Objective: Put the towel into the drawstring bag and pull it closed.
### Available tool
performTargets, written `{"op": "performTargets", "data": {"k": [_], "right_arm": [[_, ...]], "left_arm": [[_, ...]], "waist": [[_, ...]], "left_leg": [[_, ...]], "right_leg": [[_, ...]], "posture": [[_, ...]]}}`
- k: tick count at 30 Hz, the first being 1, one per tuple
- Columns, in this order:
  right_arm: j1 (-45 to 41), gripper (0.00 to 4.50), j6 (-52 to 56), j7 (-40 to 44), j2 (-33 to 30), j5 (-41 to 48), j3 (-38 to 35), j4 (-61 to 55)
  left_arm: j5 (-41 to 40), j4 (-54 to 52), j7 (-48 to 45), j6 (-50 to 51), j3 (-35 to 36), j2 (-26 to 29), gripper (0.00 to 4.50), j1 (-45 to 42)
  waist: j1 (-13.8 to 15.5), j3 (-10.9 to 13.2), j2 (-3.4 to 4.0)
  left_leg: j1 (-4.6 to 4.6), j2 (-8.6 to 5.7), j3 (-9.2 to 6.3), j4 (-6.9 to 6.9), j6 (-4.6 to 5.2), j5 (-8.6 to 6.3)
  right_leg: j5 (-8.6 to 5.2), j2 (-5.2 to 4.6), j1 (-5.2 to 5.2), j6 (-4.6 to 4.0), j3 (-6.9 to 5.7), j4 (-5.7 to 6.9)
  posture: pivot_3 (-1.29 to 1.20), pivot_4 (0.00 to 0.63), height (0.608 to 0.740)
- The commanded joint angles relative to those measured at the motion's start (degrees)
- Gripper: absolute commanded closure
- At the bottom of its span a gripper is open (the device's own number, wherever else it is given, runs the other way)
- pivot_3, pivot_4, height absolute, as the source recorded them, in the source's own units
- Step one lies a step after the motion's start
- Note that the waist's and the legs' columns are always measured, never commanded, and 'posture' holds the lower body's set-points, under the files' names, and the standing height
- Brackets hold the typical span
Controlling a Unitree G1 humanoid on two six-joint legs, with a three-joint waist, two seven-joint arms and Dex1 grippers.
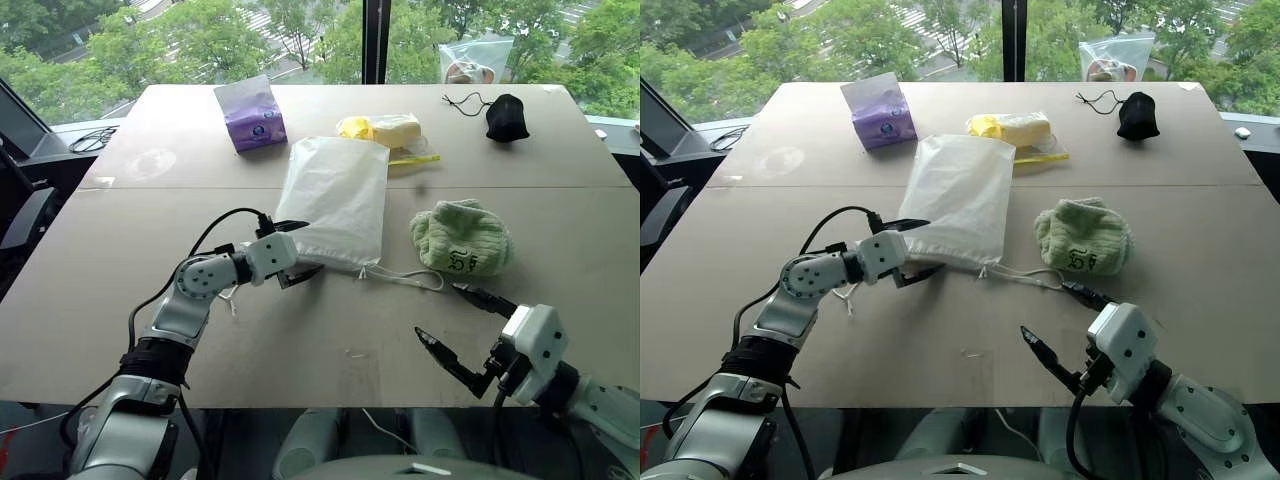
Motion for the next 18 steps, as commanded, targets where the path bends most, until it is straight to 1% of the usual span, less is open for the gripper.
{"op": "performTargets", "data": {"k": [1, 4, 9, 11, 14, 18], "right_arm": [[-0.60, 0.04, 0.41, -0.78, -0.15, 0.33, -0.65, -2.53], [-0.04, 0.04, 0.80, -1.61, 0.16, -0.18, -0.34, -3.16], [1.40, 0.04, 0.67, -2.84, 0.66, -1.00, 0.50, -4.15], [2.04, 0.04, 0.28, -3.00, 0.79, -1.55, 0.92, -4.21], [1.97, 0.04, -0.05, -3.21, 0.97, -2.11, 1.44, -3.82], [0.82, 0.04, 0.28, -3.94, 1.31, -3.04, 1.86, -3.22]], "left_arm": [[2.83, 2.22, 2.50, -0.40, -0.13, -0.48, 0.03, -3.75], [3.90, 5.43, 3.50, -1.14, -0.51, -1.59, 0.03, -6.93], [1.92, 9.01, 1.89, -1.12, 0.30, -2.93, 0.03, -9.14], [0.73, 10.71, 1.22, 0.46, 1.14, -3.25, 0.03, -9.87], [3.43, 14.86, 3.22, -2.77, 0.27, -2.95, 0.03, -11.56], [10.14, 20.35, 10.31, -10.16, -2.18, -3.33, 0.03, -14.61]], "waist": [[0.05, 0.00, -0.01], [0.17, 0.00, -0.02], [-0.22, -0.01, -0.05], [-0.43, -0.01, -0.04], [-0.46, -0.01, -0.05], [-0.41, -0.01, -0.06]], "left_leg": [[0.00, 0.00, 0.00, 0.01, 0.00, 0.00], [-0.01, 0.00, -0.05, 0.05, 0.00, 0.00], [-0.03, -0.03, -0.05, 0.11, 0.00, 0.00], [-0.03, -0.04, -0.04, 0.11, 0.00, 0.00], [-0.01, -0.03, -0.06, 0.11, 0.00, 0.00], [-0.01, -0.04, -0.10, 0.18, 0.00, 0.00]], "right_leg": [[0.00, 0.00, 0.00, 0.00, 0.00, 0.01], [0.00, 0.01, 0.01, 0.00, -0.07, 0.06], [0.01, 0.00, 0.02, 0.02, -0.16, 0.03], [0.01, 0.00, 0.01, 0.02, -0.15, 0.04], [0.01, 0.01, 0.01, 0.02, -0.15, 0.07], [0.02, 0.01, 0.02, 0.04, -0.17, 0.09]], "posture": [[0.00, 0.150, 0.740], [0.00, 0.150, 0.740], [0.00, 0.150, 0.740], [0.00, 0.150, 0.740], [0.00, 0.150, 0.740], [0.00, 0.150, 0.740]]}}
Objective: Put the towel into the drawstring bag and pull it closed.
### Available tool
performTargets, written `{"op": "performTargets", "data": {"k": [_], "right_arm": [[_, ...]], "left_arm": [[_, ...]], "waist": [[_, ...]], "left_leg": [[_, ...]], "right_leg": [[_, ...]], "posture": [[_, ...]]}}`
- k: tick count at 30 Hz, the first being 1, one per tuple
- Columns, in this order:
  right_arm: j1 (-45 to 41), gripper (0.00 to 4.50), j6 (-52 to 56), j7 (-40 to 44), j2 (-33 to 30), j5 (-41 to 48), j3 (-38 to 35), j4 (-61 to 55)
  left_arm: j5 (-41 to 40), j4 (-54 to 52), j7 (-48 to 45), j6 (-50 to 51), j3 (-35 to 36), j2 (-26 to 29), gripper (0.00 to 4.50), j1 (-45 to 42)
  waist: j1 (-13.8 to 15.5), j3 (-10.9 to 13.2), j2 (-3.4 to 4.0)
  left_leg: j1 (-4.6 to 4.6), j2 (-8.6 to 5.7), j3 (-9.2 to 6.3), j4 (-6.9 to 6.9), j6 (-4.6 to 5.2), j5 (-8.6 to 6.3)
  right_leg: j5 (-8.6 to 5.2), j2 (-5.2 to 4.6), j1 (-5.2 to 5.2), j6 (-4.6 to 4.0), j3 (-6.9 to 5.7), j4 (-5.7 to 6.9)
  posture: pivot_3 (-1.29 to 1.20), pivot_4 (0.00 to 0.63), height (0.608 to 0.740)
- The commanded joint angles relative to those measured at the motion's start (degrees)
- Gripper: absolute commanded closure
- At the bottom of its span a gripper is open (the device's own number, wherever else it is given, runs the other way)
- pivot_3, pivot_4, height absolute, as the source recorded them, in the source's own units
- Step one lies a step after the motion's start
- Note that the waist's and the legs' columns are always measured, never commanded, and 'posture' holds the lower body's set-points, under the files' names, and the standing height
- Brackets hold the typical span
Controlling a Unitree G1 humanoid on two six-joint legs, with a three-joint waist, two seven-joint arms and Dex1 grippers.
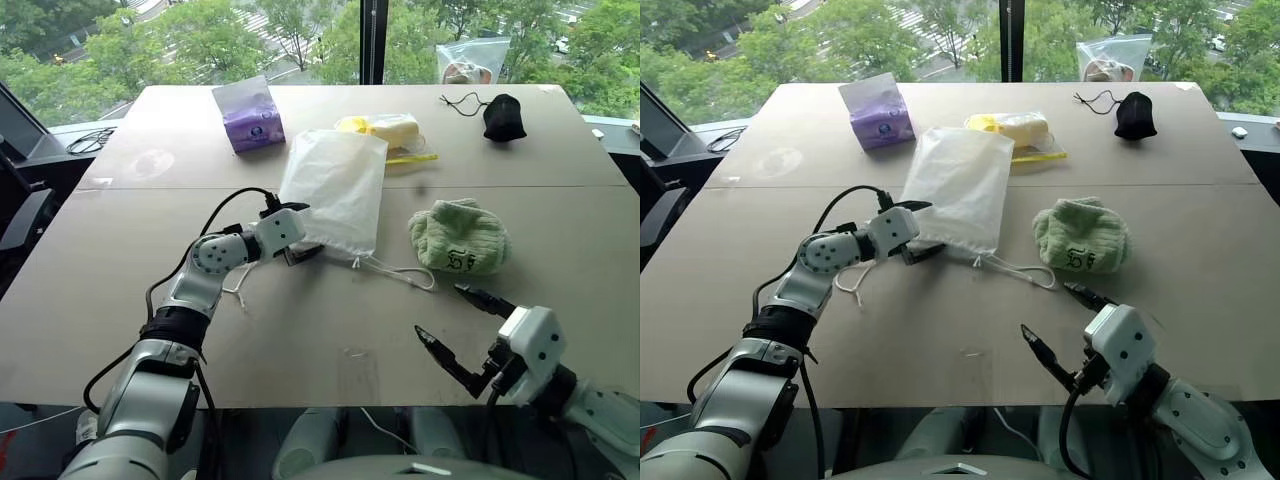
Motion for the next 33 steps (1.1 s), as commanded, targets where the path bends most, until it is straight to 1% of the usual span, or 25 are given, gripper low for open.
{"op": "performTargets", "data": {"k": [1, 2, 4, 5, 6, 7, 9, 10, 11, 12, 13, 14, 15, 17, 18, 19, 21, 24, 26, 29, 31, 33], "right_arm": [[-1.00, 0.04, -0.58, -1.26, 0.43, -1.25, 0.07, -1.53], [-1.20, 0.04, -0.49, -1.61, 0.43, -1.84, 0.05, -1.43], [-1.51, 0.04, -0.58, -2.88, 0.61, -3.97, 0.02, -1.14], [-1.68, 0.04, 0.82, -3.31, 0.51, -4.05, 0.12, -1.06], [-2.20, 0.04, 2.60, -4.30, 0.68, -4.25, 0.13, -1.37], [-2.67, 0.01, 4.51, -5.22, 1.19, -3.63, -0.12, -1.86], [-3.39, 0.00, 10.45, -8.66, 3.69, -0.08, -2.02, -3.68], [-3.74, 0.00, 12.36, -9.86, 4.39, 0.88, -2.65, -4.23], [-5.89, 0.00, 13.93, -11.33, 6.33, 4.35, -5.15, -3.98], [-8.21, 0.00, 15.45, -12.60, 7.19, 5.61, -7.39, -3.30], [-9.97, 0.00, 17.77, -13.64, 7.45, 6.93, -9.47, -2.58], [-11.57, 0.00, 20.34, -14.31, 7.26, 7.84, -11.41, -1.79], [-12.83, 0.00, 22.59, -14.84, 6.95, 8.40, -12.96, -0.94], [-15.94, 0.00, 26.43, -15.97, 6.92, 10.15, -15.73, 1.77], [-17.91, 0.00, 28.42, -16.76, 6.97, 10.61, -16.62, 3.99], [-20.46, 0.00, 30.71, -17.78, 7.25, 11.06, -17.34, 7.21], [-25.65, 0.00, 32.33, -18.04, 6.76, 10.54, -16.84, 14.70], [-34.10, 0.00, 32.34, -17.82, 7.10, 9.49, -15.79, 27.06], [-39.59, 0.00, 31.89, -17.85, 7.84, 9.14, -15.82, 34.97], [-48.71, 0.00, 33.00, -14.23, 8.86, 11.81, -15.58, 45.92], [-52.60, 0.00, 34.18, -10.77, 8.90, 13.05, -13.58, 50.00], [-54.55, 0.00, 34.38, -6.35, 8.00, 12.30, -8.96, 52.95]], "left_arm": [[7.09, 4.91, 7.27, -8.67, -2.46, 0.06, 0.03, -3.18], [8.13, 6.10, 8.33, -10.15, -3.01, -0.12, 0.03, -3.78], [12.37, 7.64, 13.28, -11.37, -4.36, -0.01, 0.03, -5.07], [13.06, 8.58, 13.74, -11.99, -4.89, -0.08, 0.03, -5.72], [11.95, 9.25, 11.78, -11.83, -4.99, -0.20, 0.03, -6.42], [10.41, 9.79, 9.61, -11.41, -4.80, -0.37, 0.27, -6.97], [5.41, 9.61, 3.72, -7.09, -3.15, -1.11, 0.83, -7.55], [3.80, 9.31, 1.86, -5.38, -2.51, -1.37, 1.30, -7.61], [-2.42, 6.31, -4.74, 5.01, -0.48, -2.00, 1.90, -7.85], [-7.32, 3.49, -10.03, 12.82, 0.83, -2.14, 2.08, -8.10], [-11.36, 0.90, -13.72, 20.41, 2.09, -2.15, 2.15, -8.59], [-15.48, -2.21, -17.00, 30.13, 3.25, -1.90, 2.73, -9.44], [-18.34, -5.21, -18.87, 37.94, 3.94, -1.34, 3.08, -10.23], [-22.95, -9.91, -20.17, 51.79, 5.51, -0.45, 4.15, -12.25], [-24.58, -11.27, -19.62, 58.70, 6.15, -0.04, 4.44, -13.52], [-26.48, -12.77, -19.08, 65.44, 6.79, 0.29, 4.44, -14.68], [-29.17, -15.84, -17.04, 73.94, 8.01, -0.05, 4.44, -15.99], [-31.47, -19.79, -12.75, 80.45, 10.08, -1.76, 4.44, -16.47], [-32.09, -22.75, -10.73, 82.35, 10.42, -2.36, 4.44, -15.64], [-31.43, -27.02, -7.24, 82.82, 9.90, -2.77, 4.44, -12.95], [-31.69, -28.70, -5.51, 83.69, 10.42, -2.88, 4.44, -11.65], [-32.00, -29.87, -4.22, 84.46, 10.90, -2.71, 4.44, -10.70]], "waist": [[0.07, -0.01, -0.02], [0.12, -0.01, -0.02], [0.23, -0.01, -0.03], [0.30, -0.02, -0.03], [0.33, -0.02, -0.04], [0.31, -0.02, -0.04], [0.30, -0.02, -0.03], [0.29, -0.02, -0.03], [0.18, -0.02, -0.04], [0.13, -0.02, -0.04], [-0.25, 0.01, -0.05], [-0.67, 0.02, -0.04], [-0.88, 0.02, -0.05], [-0.96, 0.01, -0.09], [-1.01, 0.01, -0.09], [-1.08, 0.01, -0.09], [-1.61, 0.02, -0.09], [-2.20, 0.01, -0.06], [-2.51, 0.02, -0.06], [-2.94, 0.03, -0.03], [-2.95, 0.03, -0.03], [-2.96, 0.03, -0.03]], "left_leg": [[-0.01, -0.01, 0.00, 0.03, 0.00, 0.00], [-0.01, -0.02, 0.01, 0.04, 0.00, 0.00], [-0.02, -0.04, 0.01, 0.08, 0.00, 0.00], [-0.01, -0.04, 0.01, 0.09, 0.00, 0.00], [-0.01, -0.05, 0.01, 0.09, 0.00, 0.00], [-0.02, -0.04, 0.01, 0.10, 0.00, 0.00], [-0.02, -0.04, 0.02, 0.11, 0.00, 0.00], [-0.06, -0.04, -0.01, 0.11, 0.00, 0.00], [-0.08, -0.04, -0.01, 0.11, 0.00, 0.00], [-0.13, -0.04, -0.01, 0.19, 0.01, 0.00], [-0.14, -0.05, 0.00, 0.20, 0.01, 0.00], [-0.20, -0.05, -0.01, 0.32, 0.01, 0.00], [-0.32, -0.06, -0.01, 0.43, 0.02, 0.00], [-0.55, -0.09, -0.11, 0.56, 0.03, 0.00], [-0.57, -0.09, -0.18, 0.56, 0.02, 0.01], [-0.57, -0.09, -0.17, 0.55, 0.01, 0.01], [-0.59, -0.09, -0.10, 0.56, 0.01, 0.01], [-0.53, -0.13, 0.09, 0.56, 0.01, 0.02], [-0.54, -0.12, 0.13, 0.56, 0.01, 0.02], [-0.64, -0.08, 0.33, 0.53, -0.03, 0.04], [-0.65, -0.06, 0.37, 0.50, -0.03, 0.04], [-0.66, -0.05, 0.37, 0.47, -0.03, 0.04]], "right_leg": [[0.01, 0.00, 0.00, 0.02, -0.01, 0.00], [0.02, 0.00, 0.01, 0.04, -0.01, -0.01], [0.03, -0.01, 0.00, 0.06, -0.01, -0.01], [0.04, -0.01, 0.00, 0.07, -0.01, 0.00], [0.04, -0.01, 0.00, 0.07, 0.00, 0.00], [0.04, 0.00, 0.00, 0.07, -0.01, 0.01], [0.04, 0.00, 0.00, 0.07, -0.03, 0.05], [0.04, 0.01, -0.02, 0.06, -0.03, 0.07], [0.04, 0.00, -0.02, 0.06, -0.03, 0.08], [0.04, 0.00, -0.05, 0.06, -0.03, 0.07], [0.04, 0.00, -0.04, 0.07, -0.03, 0.07], [0.04, 0.02, -0.07, 0.07, -0.07, 0.14], [0.06, 0.02, -0.16, 0.09, -0.09, 0.22], [0.07, 0.03, -0.37, 0.11, -0.19, 0.37], [0.06, 0.04, -0.41, 0.10, -0.23, 0.43], [0.06, 0.05, -0.46, 0.10, -0.18, 0.47], [0.06, 0.06, -0.55, 0.09, -0.08, 0.64], [0.06, -0.03, -0.61, 0.09, 0.09, 0.78], [0.07, 0.00, -0.68, 0.09, 0.19, 0.83], [0.08, 0.03, -0.93, 0.07, 0.52, 0.93], [0.08, 0.04, -0.97, 0.07, 0.66, 0.90], [0.08, 0.05, -0.98, 0.07, 0.68, 0.86]], "posture": [[0.00, 0.150, 0.740], [0.00, 0.150, 0.740], [0.00, 0.150, 0.740], [0.00, 0.150, 0.740], [0.00, 0.150, 0.740], [0.00, 0.150, 0.740], [0.00, 0.150, 0.740], [0.00, 0.150, 0.740], [0.00, 0.150, 0.740], [0.00, 0.150, 0.740], [0.00, 0.150, 0.740], [0.00, 0.150, 0.740], [0.00, 0.150, 0.740], [0.00, 0.150, 0.740], [0.00, 0.150, 0.740], [0.00, 0.150, 0.740], [0.00, 0.150, 0.740], [0.00, 0.150, 0.740], [0.00, 0.150, 0.740], [0.00, 0.150, 0.740], [0.00, 0.150, 0.740], [0.00, 0.150, 0.740]]}}
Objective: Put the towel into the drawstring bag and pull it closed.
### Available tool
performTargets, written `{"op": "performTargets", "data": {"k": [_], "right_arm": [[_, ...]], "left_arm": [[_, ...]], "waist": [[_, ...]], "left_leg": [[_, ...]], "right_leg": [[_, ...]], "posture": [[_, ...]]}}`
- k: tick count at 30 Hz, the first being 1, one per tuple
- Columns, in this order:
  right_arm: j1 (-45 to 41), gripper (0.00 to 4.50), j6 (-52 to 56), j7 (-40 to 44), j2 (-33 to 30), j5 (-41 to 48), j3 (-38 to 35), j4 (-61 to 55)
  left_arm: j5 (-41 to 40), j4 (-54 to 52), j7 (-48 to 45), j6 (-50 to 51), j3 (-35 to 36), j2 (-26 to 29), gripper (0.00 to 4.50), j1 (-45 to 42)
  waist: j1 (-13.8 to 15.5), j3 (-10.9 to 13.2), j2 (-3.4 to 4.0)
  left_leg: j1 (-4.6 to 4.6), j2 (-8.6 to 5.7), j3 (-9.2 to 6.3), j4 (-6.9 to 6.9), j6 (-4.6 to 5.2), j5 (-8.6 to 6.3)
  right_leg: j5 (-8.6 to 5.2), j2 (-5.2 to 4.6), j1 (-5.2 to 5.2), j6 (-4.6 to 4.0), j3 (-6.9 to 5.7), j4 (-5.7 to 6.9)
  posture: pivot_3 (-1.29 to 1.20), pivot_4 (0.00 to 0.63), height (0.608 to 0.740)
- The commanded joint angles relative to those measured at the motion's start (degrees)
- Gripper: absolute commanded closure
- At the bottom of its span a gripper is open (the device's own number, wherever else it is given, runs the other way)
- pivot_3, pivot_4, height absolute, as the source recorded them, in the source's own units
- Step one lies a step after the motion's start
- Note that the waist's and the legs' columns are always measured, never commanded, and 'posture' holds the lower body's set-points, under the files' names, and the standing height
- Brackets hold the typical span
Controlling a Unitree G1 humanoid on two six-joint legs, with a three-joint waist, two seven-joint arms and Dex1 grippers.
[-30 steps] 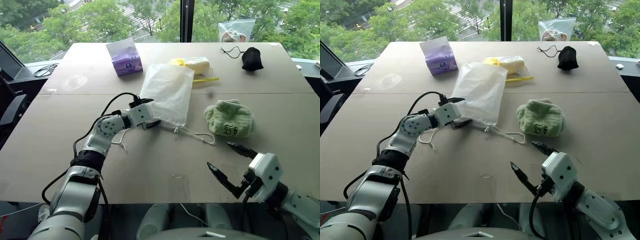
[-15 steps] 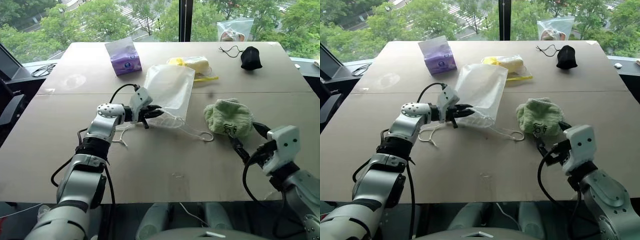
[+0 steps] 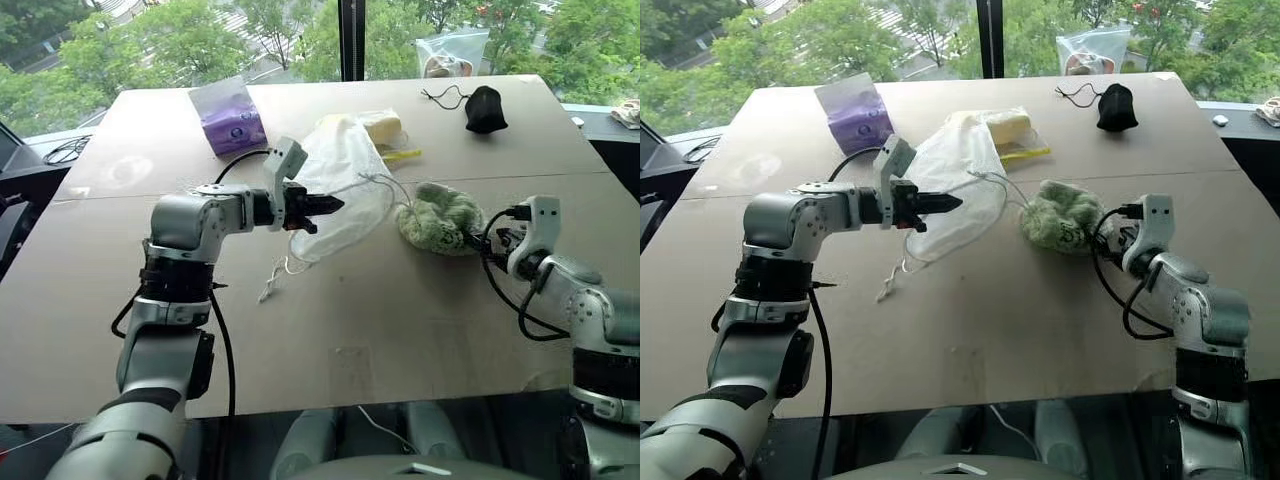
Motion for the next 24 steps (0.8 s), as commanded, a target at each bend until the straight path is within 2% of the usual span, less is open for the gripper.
{"op": "performTargets", "data": {"k": [1, 6, 7, 9, 15, 16, 18, 22, 24], "right_arm": [[-2.85, 0.00, -0.04, 8.03, -1.42, -0.44, 7.66, 4.30], [-3.27, 0.00, -6.69, 13.31, -2.57, -8.19, 18.24, 11.93], [-3.09, 0.61, -9.08, 13.73, -2.87, -10.37, 19.98, 12.67], [-2.87, 1.41, -13.04, 14.17, -3.09, -13.66, 21.84, 13.83], [-0.08, 4.34, -22.68, 15.48, -0.79, -13.56, 18.14, 11.85], [1.25, 4.49, -22.34, 15.92, -0.45, -11.47, 16.21, 9.09], [4.91, 4.49, -19.44, 16.93, -0.25, -5.94, 12.04, 1.22], [13.32, 4.49, -9.78, 17.33, -0.46, 8.67, 4.30, -15.40], [16.72, 4.49, -7.12, 15.23, 0.52, 18.77, -0.63, -23.57]], "left_arm": [[-1.21, -3.93, 2.61, 1.12, 1.93, 0.64, 4.44, 1.02], [-1.78, -5.03, 5.54, 1.99, 3.25, 0.88, 4.44, 1.35], [-1.78, -5.32, 6.03, 2.04, 3.40, 1.11, 4.50, 1.48], [-1.71, -5.69, 6.77, 2.01, 3.55, 1.48, 4.50, 1.73], [-2.37, -4.42, 9.18, 2.02, 5.28, 0.79, 4.50, 0.99], [-2.38, -4.12, 9.36, 1.85, 5.10, 0.75, 4.50, 0.77], [-2.33, -3.06, 9.79, 1.35, 4.75, 0.57, 4.50, 0.11], [-1.49, -0.70, 10.45, 1.07, 3.03, -0.06, 4.50, -0.72], [-0.62, -0.25, 10.17, 0.96, 0.50, -0.12, 4.50, -0.76]], "waist": [[0.04, 0.00, 0.00], [-0.15, -0.24, -0.39], [-0.30, -0.30, -0.45], [-0.55, -0.33, -0.47], [-0.86, -0.34, -0.48], [-0.79, -0.34, -0.48], [-0.41, -0.34, -0.47], [0.45, -0.29, -0.42], [0.58, -0.27, -0.41]], "left_leg": [[-0.02, 0.00, 0.00, 0.00, 0.00, 0.00], [0.00, 0.00, 0.04, 0.09, 0.00, 0.00], [0.08, 0.01, 0.06, 0.10, 0.00, 0.00], [0.18, 0.05, 0.06, 0.09, 0.00, 0.00], [0.24, 0.16, 0.09, 0.09, -0.01, -0.01], [0.24, 0.16, 0.09, 0.09, -0.01, -0.01], [0.19, 0.16, 0.07, 0.09, -0.02, -0.01], [-0.16, 0.16, 0.00, 0.06, -0.02, -0.01], [-0.26, 0.11, 0.02, 0.07, -0.02, -0.01]], "right_leg": [[0.00, 0.00, -0.01, 0.00, 0.00, -0.01], [0.01, 0.01, 0.03, 0.01, 0.02, -0.01], [0.02, 0.03, 0.07, 0.00, 0.05, 0.02], [0.04, 0.08, 0.15, -0.02, 0.06, 0.05], [0.08, 0.18, 0.18, -0.08, 0.10, 0.06], [0.09, 0.18, 0.18, -0.08, 0.10, 0.05], [0.09, 0.18, 0.14, -0.08, 0.08, 0.04], [0.08, 0.16, -0.13, -0.09, 0.03, -0.03], [0.08, 0.11, -0.21, -0.08, 0.05, -0.04]], "posture": [[0.00, 0.150, 0.740], [0.00, 0.150, 0.740], [0.00, 0.150, 0.740], [0.00, 0.150, 0.740], [0.00, 0.150, 0.740], [0.00, 0.150, 0.740], [0.00, 0.150, 0.740], [0.00, 0.150, 0.740], [0.00, 0.150, 0.740]]}}
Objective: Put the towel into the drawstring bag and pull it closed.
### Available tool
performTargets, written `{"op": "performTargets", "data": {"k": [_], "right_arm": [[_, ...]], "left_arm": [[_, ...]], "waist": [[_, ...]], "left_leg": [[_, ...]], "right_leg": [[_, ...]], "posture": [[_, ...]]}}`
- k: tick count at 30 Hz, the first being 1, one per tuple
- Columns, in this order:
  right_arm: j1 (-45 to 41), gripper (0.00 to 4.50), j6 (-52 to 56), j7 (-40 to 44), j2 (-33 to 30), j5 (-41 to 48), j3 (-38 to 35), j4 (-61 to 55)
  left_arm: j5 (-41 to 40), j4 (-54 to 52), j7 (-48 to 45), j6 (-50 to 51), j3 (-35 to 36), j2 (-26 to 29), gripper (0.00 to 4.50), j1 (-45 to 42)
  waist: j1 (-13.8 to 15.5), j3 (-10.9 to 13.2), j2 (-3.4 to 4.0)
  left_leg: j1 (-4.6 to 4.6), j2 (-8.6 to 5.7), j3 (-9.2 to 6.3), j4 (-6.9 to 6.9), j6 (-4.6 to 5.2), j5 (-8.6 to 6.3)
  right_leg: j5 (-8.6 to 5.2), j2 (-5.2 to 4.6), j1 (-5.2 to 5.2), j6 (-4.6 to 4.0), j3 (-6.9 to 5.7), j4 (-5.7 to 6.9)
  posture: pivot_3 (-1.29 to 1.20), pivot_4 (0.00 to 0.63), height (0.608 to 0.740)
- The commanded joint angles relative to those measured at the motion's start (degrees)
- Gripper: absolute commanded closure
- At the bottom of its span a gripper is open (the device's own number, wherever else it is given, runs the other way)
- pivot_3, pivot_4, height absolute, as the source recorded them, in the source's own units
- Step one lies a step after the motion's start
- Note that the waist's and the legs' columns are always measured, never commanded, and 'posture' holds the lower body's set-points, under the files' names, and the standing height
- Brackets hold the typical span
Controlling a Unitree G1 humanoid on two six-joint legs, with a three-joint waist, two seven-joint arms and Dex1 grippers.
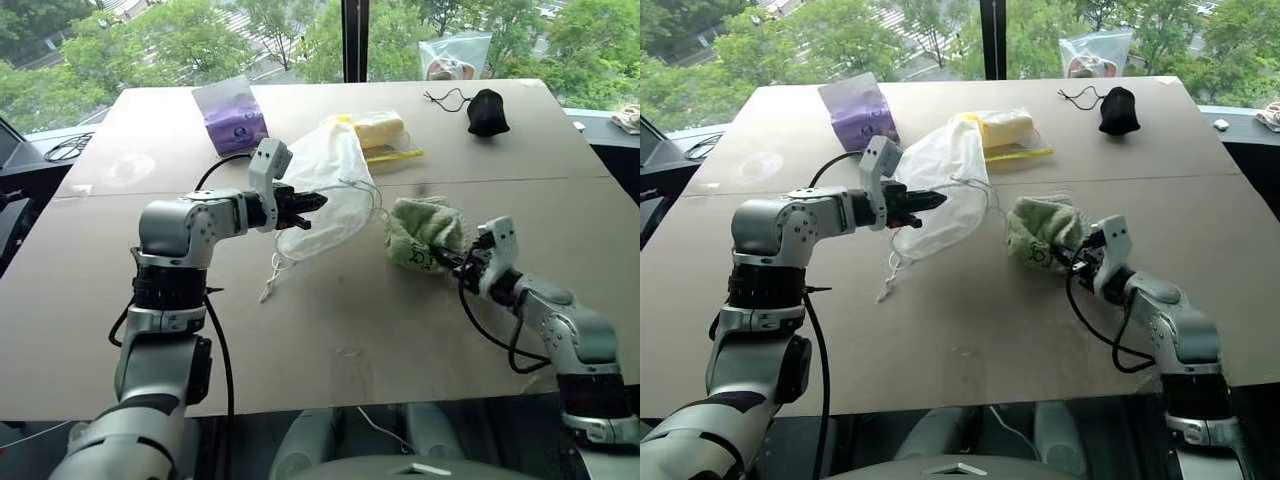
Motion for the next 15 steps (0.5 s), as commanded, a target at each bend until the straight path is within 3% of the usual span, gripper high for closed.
{"op": "performTargets", "data": {"k": [1, 5, 7, 10, 15], "right_arm": [[2.75, 4.49, 3.50, -2.58, 1.14, 16.64, -8.42, -14.94], [2.47, 4.49, 2.52, -8.56, 3.31, 33.41, -10.12, -23.01], [0.16, 4.49, 2.05, -10.84, 4.01, 35.73, -7.59, -24.21], [-3.35, 4.49, 2.05, -10.98, 4.82, 30.00, 0.15, -21.83], [-4.96, 4.49, -5.05, -6.10, -1.50, 4.26, 19.02, -10.25]], "left_arm": [[1.03, -0.24, -0.56, -0.60, -3.01, 0.06, 4.50, -1.28], [2.01, 0.51, -2.56, -0.28, -7.90, -0.18, 4.50, -1.76], [2.58, 1.26, -3.36, -0.41, -9.91, -0.44, 4.50, -2.36], [1.34, 1.99, -4.11, 1.16, -10.45, -2.24, 4.50, -4.20], [-3.02, 2.19, -4.31, 6.13, -5.72, -4.84, 4.50, -7.65]], "waist": [[0.04, 0.01, 0.00], [-0.03, 0.01, 0.01], [-0.09, 0.02, 0.02], [-0.08, 0.02, 0.02], [0.07, 0.03, 0.01]], "left_leg": [[-0.01, -0.01, 0.01, 0.01, 0.00, 0.00], [0.07, 0.00, 0.01, -0.01, 0.00, 0.00], [0.11, 0.03, 0.00, -0.04, 0.00, 0.00], [0.11, 0.03, 0.02, -0.03, 0.01, 0.00], [0.06, -0.03, 0.02, -0.01, 0.01, 0.00]], "right_leg": [[0.00, -0.01, 0.00, 0.00, 0.01, 0.00], [0.00, 0.01, 0.01, 0.00, 0.02, 0.04], [0.00, 0.04, 0.01, 0.00, 0.02, 0.07], [0.00, 0.03, 0.01, 0.00, 0.03, 0.05], [-0.01, 0.04, -0.01, 0.01, 0.00, 0.02]], "posture": [[0.00, 0.150, 0.740], [0.00, 0.150, 0.740], [0.00, 0.150, 0.740], [0.00, 0.150, 0.740], [0.00, 0.150, 0.740]]}}
